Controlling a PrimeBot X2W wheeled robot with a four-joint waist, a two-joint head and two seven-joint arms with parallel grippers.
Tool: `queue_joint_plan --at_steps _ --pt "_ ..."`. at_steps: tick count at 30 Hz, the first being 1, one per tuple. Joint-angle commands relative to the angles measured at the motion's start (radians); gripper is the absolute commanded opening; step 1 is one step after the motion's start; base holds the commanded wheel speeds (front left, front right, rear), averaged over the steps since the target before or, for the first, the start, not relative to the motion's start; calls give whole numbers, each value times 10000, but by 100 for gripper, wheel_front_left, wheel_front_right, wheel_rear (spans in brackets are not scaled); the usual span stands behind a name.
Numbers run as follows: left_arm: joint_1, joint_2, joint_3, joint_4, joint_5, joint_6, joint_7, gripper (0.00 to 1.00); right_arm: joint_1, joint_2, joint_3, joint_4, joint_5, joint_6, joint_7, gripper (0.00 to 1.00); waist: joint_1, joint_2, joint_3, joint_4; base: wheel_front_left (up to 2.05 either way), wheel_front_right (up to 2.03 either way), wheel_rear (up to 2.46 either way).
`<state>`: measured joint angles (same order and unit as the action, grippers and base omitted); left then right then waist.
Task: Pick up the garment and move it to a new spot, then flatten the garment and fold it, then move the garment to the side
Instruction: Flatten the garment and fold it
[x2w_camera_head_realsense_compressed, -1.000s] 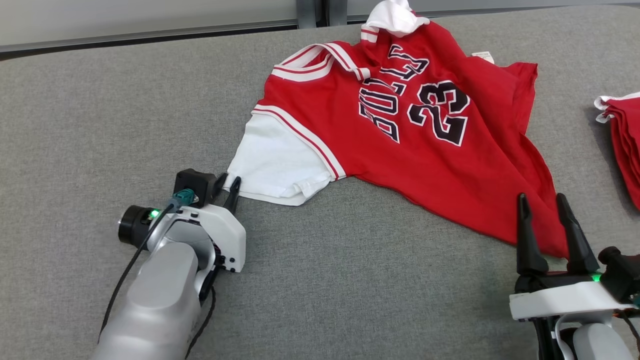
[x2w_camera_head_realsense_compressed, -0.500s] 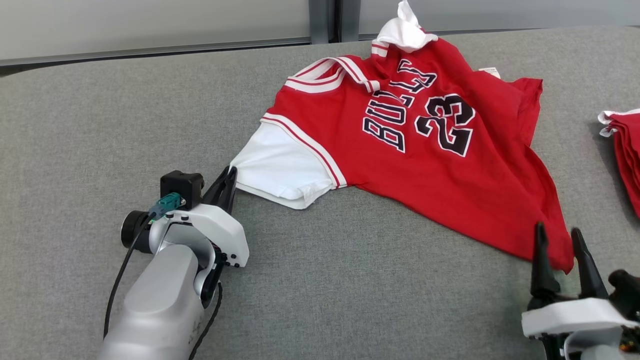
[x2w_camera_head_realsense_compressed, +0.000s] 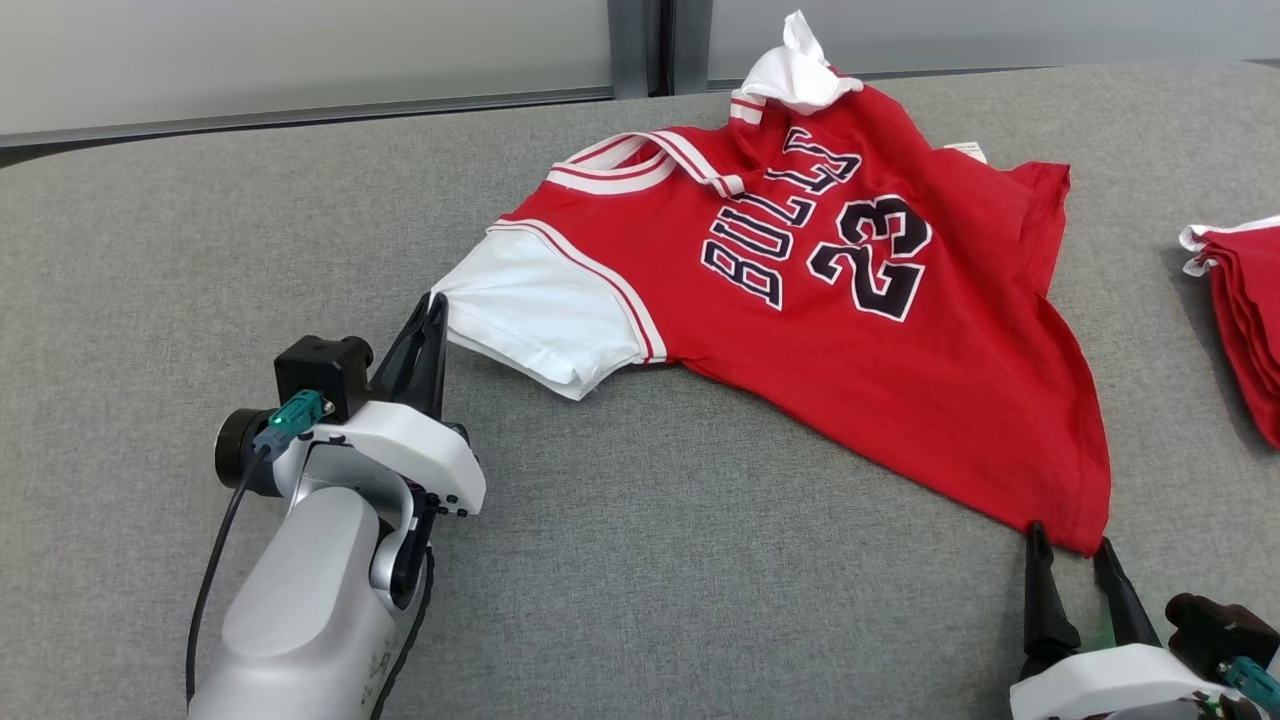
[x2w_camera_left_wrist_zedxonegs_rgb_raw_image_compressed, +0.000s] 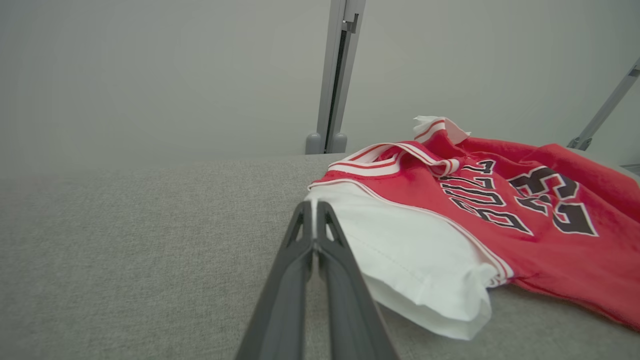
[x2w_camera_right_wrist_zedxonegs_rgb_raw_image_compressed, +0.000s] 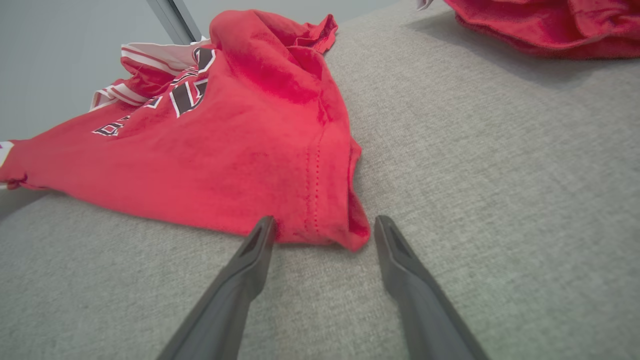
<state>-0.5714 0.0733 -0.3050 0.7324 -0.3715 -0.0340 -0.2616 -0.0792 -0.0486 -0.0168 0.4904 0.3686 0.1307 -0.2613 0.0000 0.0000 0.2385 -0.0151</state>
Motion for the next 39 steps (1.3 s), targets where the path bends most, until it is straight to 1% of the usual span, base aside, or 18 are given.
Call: queue_joint_plan --at_steps 1,5,12,13,14,17,19,22,23,27,29,32,35,39 --pt "163 40 91 -104 74 43 -43 0 -162 -34 41 211 120 1 -33 100 0 0 -34 2 0 0 0" --pt "261 6 139 -210 149 -20 -44 0 -323 -30 56 465 288 1 -31 100 0 0 -110 22 0 0 0" --pt "291 -30 154 -94 233 -109 -44 0 -445 -27 141 712 139 1 -31 100 0 0 -208 72 0 0 0" --pt "291 -33 157 -72 242 -123 -45 0 -457 -19 241 718 103 3 -31 3 0 0 -218 82 0 0 0" --pt "291 -37 162 -56 244 -134 -45 0 -466 -15 371 707 140 3 -21 0 0 0 -229 92 0 0 0" --pt "326 -41 226 -50 246 -151 -45 0 -502 -46 798 393 386 1 -18 0 0 0 -276 116 0 0 0" --pt "352 -46 303 -104 174 -168 -45 0 -507 -280 1110 62 371 1 -24 0 0 0 -332 132 0 0 0" --pt "394 -42 463 -308 116 -216 -45 0 -517 -450 1360 -596 426 3 -32 0 0 0 -463 182 0 0 0" --pt "394 -42 463 -308 116 -216 -45 0 -517 -450 1360 -596 426 3 -32 0 0 0 -463 182 0 0 0" --pt "435 -33 745 -759 -57 -309 -45 0 -486 -809 1622 -1871 703 1 -37 0 0 0 -661 291 0 0 0" --pt "408 -48 949 -1035 -336 -396 -45 0 -539 -1055 1903 -2547 891 1 -36 0 0 0 -760 347 0 0 0" --pt "220 -108 1137 -1684 -960 -664 -47 0 -759 -1620 2344 -3429 1152 1 -37 0 0 0 -977 409 0 0 0" --pt "-52 -84 1273 -2550 -1475 -791 136 0 -1167 -2167 2463 -4039 1435 1 -38 0 0 0 -1215 489 0 0 0" --pt "-537 4 1560 -3942 -2034 -738 806 0 -2029 -2686 2271 -4339 1831 1 -38 0 0 0 -1504 600 0 0 0"
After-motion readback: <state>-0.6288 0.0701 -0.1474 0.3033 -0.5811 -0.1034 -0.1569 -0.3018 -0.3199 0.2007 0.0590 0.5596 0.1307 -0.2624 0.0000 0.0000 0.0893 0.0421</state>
